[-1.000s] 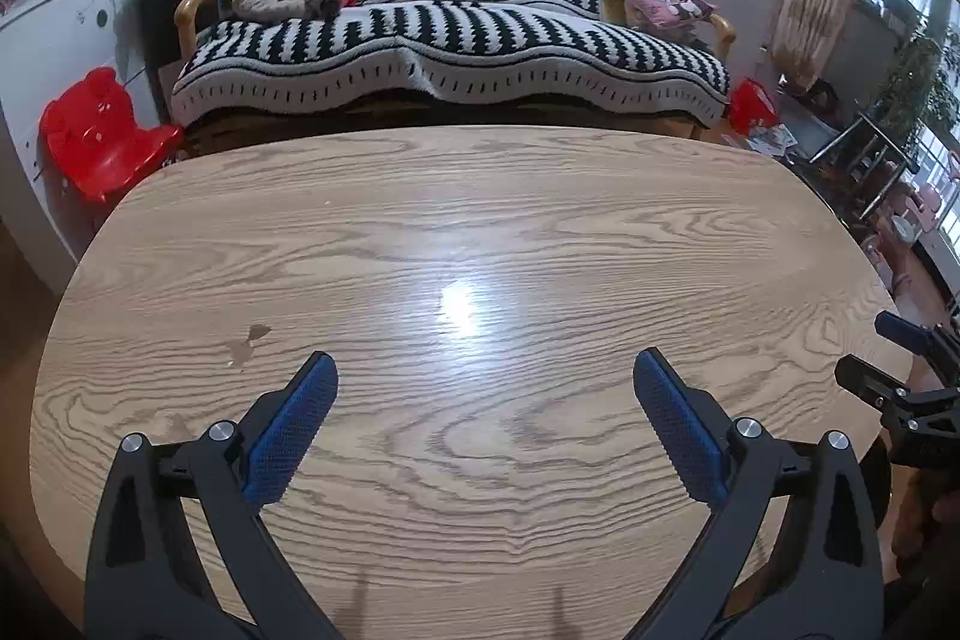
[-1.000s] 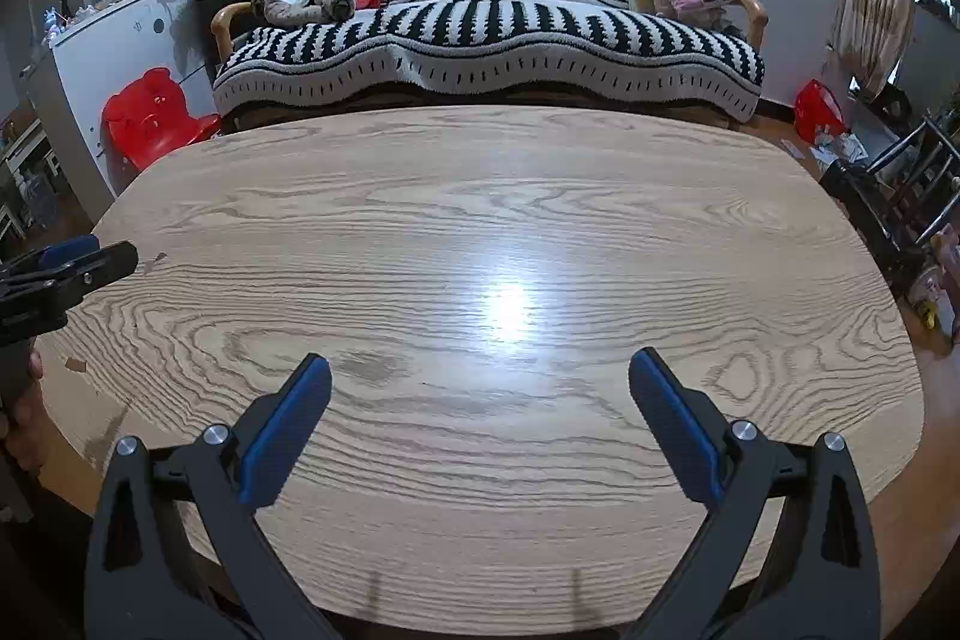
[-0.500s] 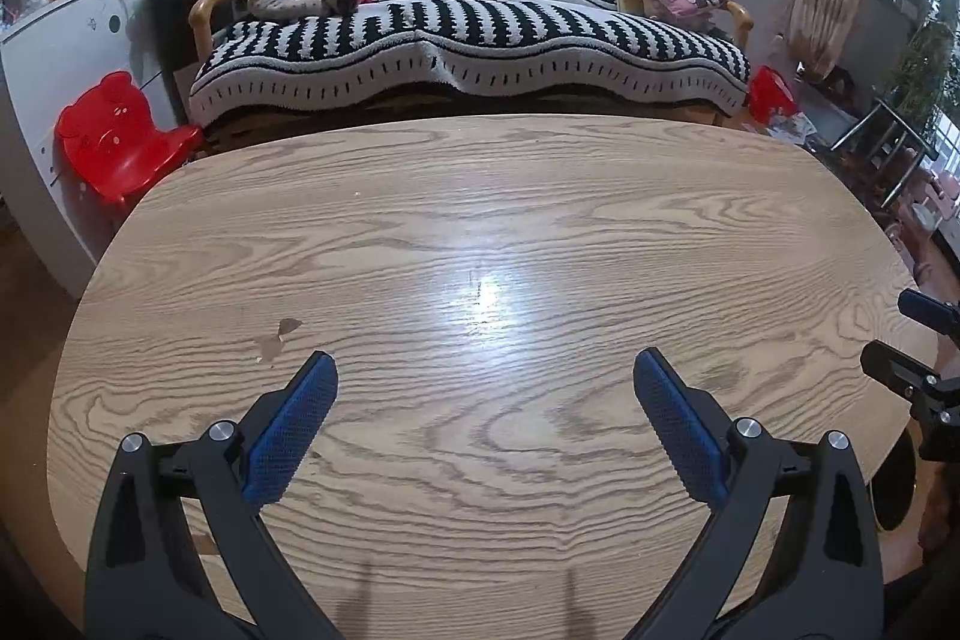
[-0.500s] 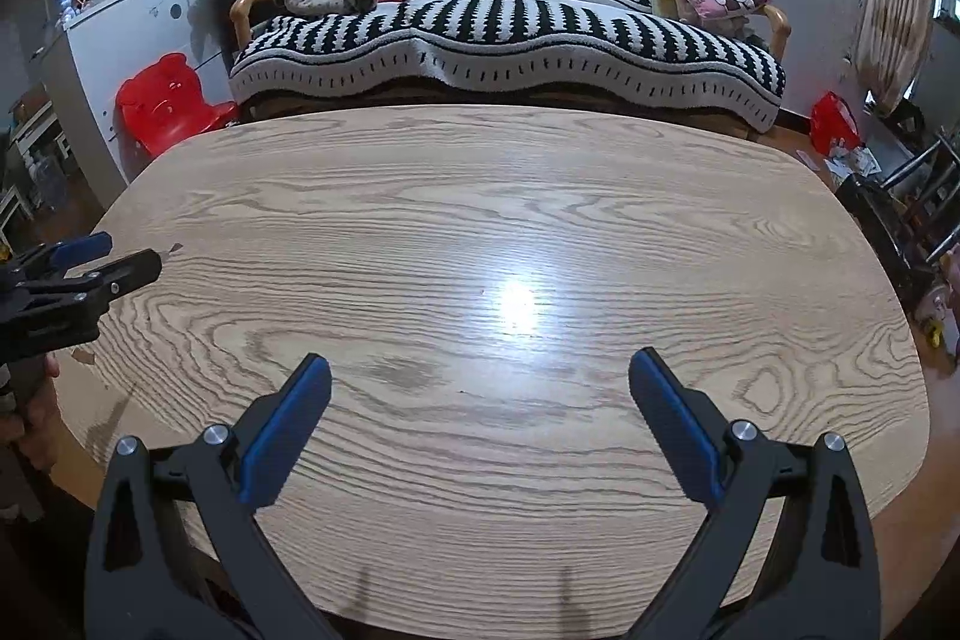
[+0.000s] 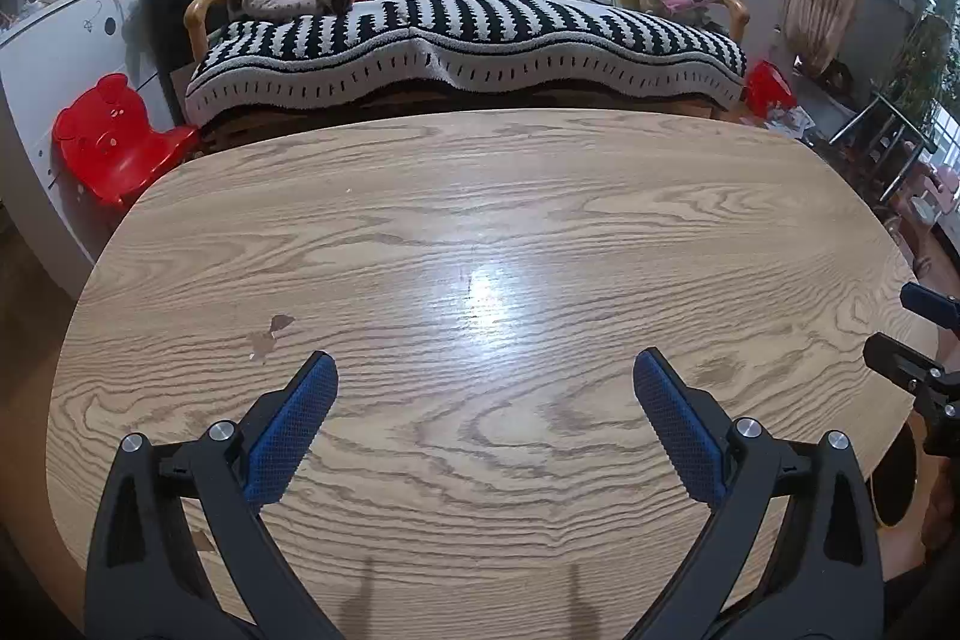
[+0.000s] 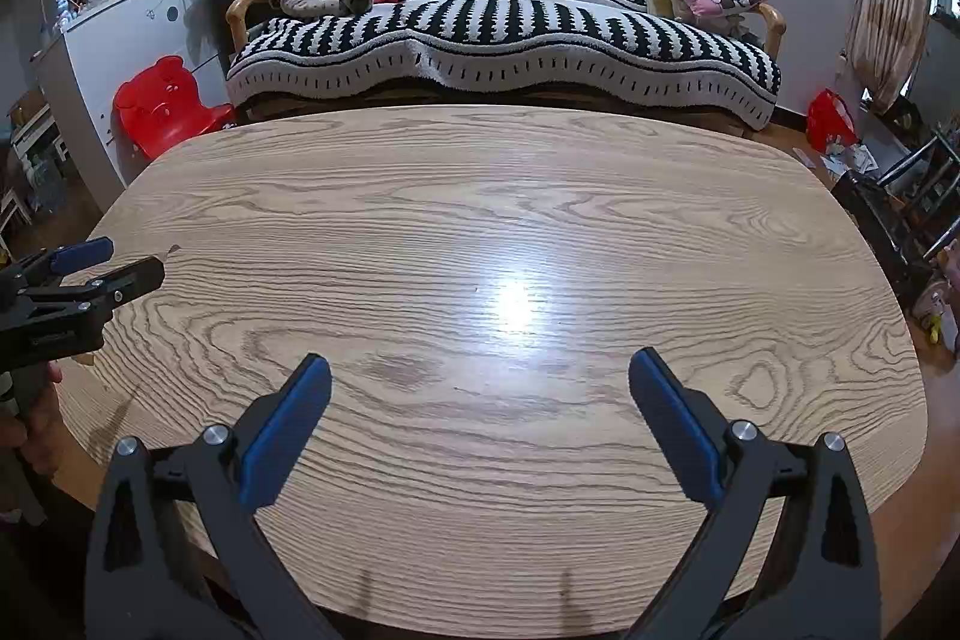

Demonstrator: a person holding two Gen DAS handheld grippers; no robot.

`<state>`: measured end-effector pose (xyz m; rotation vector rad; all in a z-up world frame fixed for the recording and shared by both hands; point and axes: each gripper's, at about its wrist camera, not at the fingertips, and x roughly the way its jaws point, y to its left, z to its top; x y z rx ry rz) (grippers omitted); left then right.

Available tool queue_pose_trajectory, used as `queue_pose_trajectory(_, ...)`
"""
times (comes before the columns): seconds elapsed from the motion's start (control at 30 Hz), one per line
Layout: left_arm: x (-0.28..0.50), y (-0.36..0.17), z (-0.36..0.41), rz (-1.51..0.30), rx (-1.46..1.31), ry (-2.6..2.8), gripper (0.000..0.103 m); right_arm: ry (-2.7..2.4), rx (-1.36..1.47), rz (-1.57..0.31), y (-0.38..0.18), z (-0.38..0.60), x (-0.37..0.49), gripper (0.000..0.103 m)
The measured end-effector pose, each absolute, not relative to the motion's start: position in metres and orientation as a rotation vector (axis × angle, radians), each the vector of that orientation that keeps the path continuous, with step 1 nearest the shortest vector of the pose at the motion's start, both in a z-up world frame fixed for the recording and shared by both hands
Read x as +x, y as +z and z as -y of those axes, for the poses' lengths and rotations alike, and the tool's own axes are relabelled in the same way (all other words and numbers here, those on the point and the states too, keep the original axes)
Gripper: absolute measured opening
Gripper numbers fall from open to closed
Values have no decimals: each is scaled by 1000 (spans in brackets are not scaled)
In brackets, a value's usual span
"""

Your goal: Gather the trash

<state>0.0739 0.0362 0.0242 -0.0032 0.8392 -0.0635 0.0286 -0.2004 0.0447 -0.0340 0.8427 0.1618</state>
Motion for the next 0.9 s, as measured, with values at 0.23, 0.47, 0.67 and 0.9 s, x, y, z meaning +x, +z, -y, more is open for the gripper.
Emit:
queue_pose_trajectory(0.23, 74, 24, -33, -841, 2, -66, 96, 160, -33, -843, 46, 202, 29, 96)
queue_pose_trajectory(0.47, 74, 22, -33, -846, 6, -63, 96, 159, -33, -843, 46, 202, 28, 96)
queue_pose_trajectory(0.67, 74, 22, -32, -847, 8, -64, 96, 158, -36, -843, 46, 200, 29, 96)
queue_pose_trajectory(0.9, 74, 22, -32, -849, 8, -63, 96, 155, -37, -844, 47, 203, 29, 96)
